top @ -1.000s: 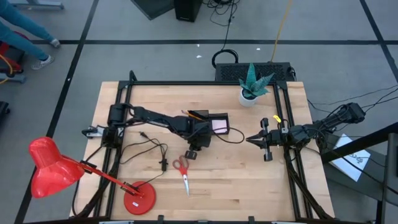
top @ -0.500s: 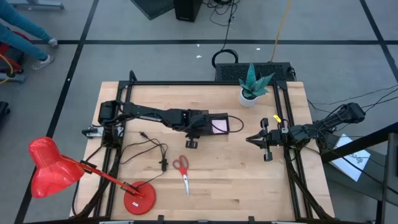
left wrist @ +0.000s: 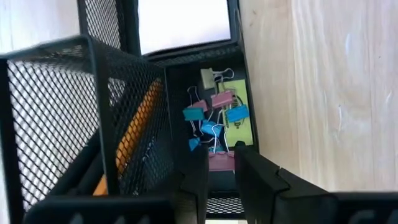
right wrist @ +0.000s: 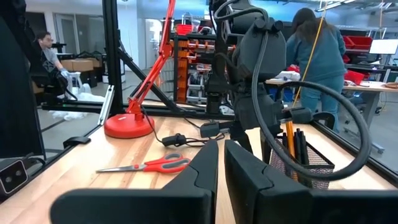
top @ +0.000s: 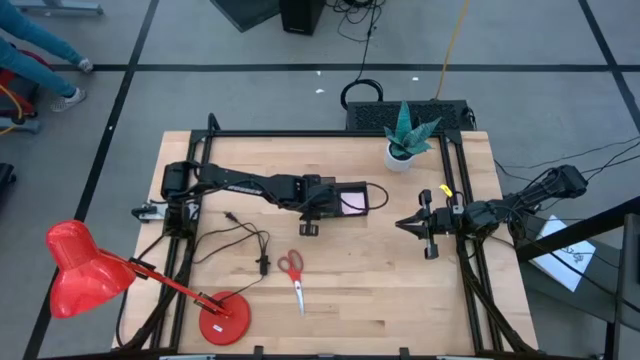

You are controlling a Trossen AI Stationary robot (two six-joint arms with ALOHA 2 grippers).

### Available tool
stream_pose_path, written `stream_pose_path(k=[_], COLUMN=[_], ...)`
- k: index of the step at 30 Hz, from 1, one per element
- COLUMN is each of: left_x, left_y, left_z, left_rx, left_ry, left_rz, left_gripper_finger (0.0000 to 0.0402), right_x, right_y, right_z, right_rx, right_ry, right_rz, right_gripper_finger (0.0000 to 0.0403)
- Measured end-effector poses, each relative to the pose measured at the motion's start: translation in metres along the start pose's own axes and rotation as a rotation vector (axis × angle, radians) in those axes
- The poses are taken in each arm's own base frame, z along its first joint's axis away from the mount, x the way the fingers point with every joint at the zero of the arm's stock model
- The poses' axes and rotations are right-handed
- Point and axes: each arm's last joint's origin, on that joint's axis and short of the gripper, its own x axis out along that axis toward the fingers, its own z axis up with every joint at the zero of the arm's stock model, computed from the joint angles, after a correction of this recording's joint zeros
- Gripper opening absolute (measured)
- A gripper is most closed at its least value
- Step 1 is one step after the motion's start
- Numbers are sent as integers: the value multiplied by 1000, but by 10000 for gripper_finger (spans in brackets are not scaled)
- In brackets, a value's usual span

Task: Pick and place office supplies into organizer
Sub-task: Put the pink binder clip into the black desk organizer

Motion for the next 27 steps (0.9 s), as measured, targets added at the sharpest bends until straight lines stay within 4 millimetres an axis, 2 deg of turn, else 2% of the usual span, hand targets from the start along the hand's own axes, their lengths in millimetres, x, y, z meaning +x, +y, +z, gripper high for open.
stream_pose_path(k=[7, 19, 27], left_x=[0, 1, 1], left_y=[0, 1, 2], left_z=[0, -2, -3], left_rx=[-42, -72, -75], left_ry=[5, 17, 28], left_rz=[17, 59, 90], left_gripper_finger=[86, 177, 199], right_x=[0, 0, 0], right_y=[0, 0, 0], right_z=[0, 0, 0], right_rx=[10, 11, 10], right_ry=[0, 0, 0], right_rz=[0, 0, 1], right_gripper_finger=[18, 18, 18])
